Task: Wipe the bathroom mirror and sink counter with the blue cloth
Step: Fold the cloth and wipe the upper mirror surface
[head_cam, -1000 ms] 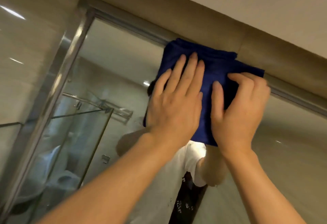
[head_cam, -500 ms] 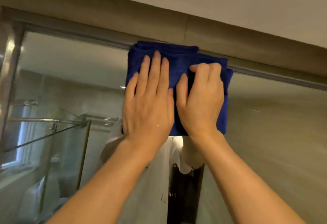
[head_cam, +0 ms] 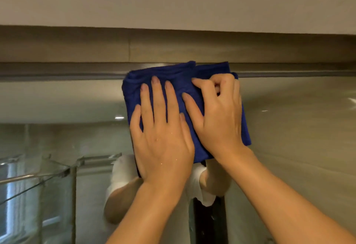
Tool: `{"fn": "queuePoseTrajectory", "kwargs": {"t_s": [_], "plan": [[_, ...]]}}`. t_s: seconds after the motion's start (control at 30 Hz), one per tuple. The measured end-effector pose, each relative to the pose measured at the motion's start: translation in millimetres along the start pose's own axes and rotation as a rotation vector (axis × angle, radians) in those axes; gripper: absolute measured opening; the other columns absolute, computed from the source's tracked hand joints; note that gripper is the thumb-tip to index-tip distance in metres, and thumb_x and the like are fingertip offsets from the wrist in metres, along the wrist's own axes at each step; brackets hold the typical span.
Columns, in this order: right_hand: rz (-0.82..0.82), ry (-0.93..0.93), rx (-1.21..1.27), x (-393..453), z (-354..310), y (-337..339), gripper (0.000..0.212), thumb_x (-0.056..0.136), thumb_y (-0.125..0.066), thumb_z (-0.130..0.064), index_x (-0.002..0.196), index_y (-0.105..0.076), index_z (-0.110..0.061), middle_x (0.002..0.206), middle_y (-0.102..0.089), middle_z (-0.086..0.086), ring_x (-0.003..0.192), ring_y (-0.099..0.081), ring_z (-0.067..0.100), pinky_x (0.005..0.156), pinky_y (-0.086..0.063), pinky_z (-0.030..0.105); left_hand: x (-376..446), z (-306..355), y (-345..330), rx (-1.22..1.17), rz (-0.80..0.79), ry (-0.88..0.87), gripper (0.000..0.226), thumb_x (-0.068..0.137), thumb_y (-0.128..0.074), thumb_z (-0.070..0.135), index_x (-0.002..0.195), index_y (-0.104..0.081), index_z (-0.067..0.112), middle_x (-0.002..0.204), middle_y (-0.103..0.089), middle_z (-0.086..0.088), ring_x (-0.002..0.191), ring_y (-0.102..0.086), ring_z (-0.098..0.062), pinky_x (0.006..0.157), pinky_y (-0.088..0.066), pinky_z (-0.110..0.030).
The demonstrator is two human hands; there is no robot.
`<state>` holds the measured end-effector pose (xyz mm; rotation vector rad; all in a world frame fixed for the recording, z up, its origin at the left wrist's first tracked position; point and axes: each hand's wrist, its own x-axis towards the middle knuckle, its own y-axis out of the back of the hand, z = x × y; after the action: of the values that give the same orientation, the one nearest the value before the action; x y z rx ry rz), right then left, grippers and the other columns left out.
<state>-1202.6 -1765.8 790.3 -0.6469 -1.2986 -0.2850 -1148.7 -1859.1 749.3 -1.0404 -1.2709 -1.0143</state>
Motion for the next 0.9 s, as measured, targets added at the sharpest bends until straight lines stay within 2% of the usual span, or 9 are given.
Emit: {"fn": "queuePoseTrajectory", "kwargs": {"t_s": [0.3,0.47,0.53,0.7,0.9], "plan": [[0.037,-0.098,-0.090,-19,130,63,0.035,0.095,-0.057,-0.036,0.115,-0.063,-0.008,0.108,-0.054,0.016,0.097,-0.053,0.029,0.082,-0.042,0.034,-12,131,-35,-0.136,-0.046,-0.122,0.059,0.100,-0.039,0.025,0.155,-0.026,0.006,0.162,-0.021,-0.015,0.151,-0.019,-0.027,0.119,-0.019,-0.040],[0.043,-0.154,-0.116,-30,207,102,0.037,0.095,-0.054,-0.039,0.115,-0.062,-0.009,0.110,-0.054,0.016,0.102,-0.052,0.028,0.086,-0.044,0.034,-20,214,-56,-0.225,-0.068,-0.152,0.060,0.098,-0.029,0.028,0.155,-0.027,0.007,0.163,-0.019,-0.014,0.152,-0.017,-0.027,0.119,-0.016,-0.038],[0.027,-0.145,-0.126,-30,236,115,0.038,0.096,-0.053,-0.040,0.116,-0.062,-0.009,0.110,-0.054,0.017,0.103,-0.051,0.028,0.088,-0.041,0.030,-24,242,-62,-0.254,-0.075,-0.143,0.060,0.098,-0.027,0.028,0.155,-0.027,0.007,0.163,-0.018,-0.014,0.152,-0.016,-0.027,0.119,-0.014,-0.038],[0.036,-0.126,-0.121,-24,278,132,0.039,0.096,-0.053,-0.040,0.114,-0.064,-0.008,0.109,-0.056,0.017,0.101,-0.053,0.027,0.086,-0.043,0.032,-24,286,-78,-0.244,-0.086,-0.128,0.060,0.099,-0.026,0.028,0.155,-0.024,0.007,0.164,-0.015,-0.014,0.152,-0.013,-0.027,0.120,-0.013,-0.040],[0.044,-0.150,-0.124,-17,321,152,0.037,0.094,-0.056,-0.039,0.111,-0.063,-0.007,0.109,-0.056,0.016,0.103,-0.051,0.023,0.087,-0.039,0.025,-19,331,-91,-0.247,-0.114,-0.156,0.063,0.098,-0.026,0.030,0.156,-0.020,0.007,0.165,-0.010,-0.014,0.153,-0.008,-0.027,0.121,-0.010,-0.040]]}}
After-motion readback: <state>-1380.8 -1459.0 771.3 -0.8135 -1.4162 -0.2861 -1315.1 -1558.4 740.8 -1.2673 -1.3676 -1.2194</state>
